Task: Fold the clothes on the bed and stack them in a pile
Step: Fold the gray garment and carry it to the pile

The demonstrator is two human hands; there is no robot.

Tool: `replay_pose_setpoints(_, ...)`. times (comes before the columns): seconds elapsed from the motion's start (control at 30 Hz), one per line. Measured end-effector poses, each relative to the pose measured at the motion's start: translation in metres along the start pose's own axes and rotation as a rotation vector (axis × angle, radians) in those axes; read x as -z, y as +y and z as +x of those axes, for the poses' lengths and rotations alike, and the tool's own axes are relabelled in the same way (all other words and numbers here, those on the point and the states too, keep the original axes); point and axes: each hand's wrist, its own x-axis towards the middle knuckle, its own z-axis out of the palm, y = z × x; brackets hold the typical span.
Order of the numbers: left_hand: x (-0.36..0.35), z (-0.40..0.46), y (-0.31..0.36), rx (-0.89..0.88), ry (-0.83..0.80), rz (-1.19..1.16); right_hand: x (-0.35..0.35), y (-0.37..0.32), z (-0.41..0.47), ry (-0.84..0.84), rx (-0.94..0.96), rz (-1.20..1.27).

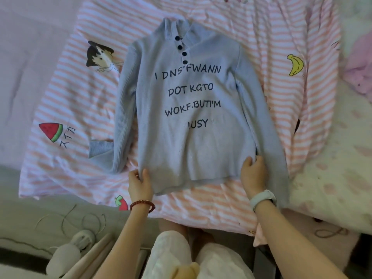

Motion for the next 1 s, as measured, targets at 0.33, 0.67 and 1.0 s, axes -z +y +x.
replay_pose_setpoints(0.33,0.038,-0.011,-0.025,-0.199,0.074,0.17,0.055,0.06,-0.017,-0.008,0.175,0.04)
replay_pose_setpoints(0.67,0.0,-0.04,-0.02,-0.562,-0.048,0.824,0.075,0.089,-0.024,0.044,0.16,-0.088)
replay_pose_setpoints(1.0,-0.092,-0.063,0.052,-0.79,-0.422,0.958,0.123,0.096,-0.002,-0.003,0.14,0.112)
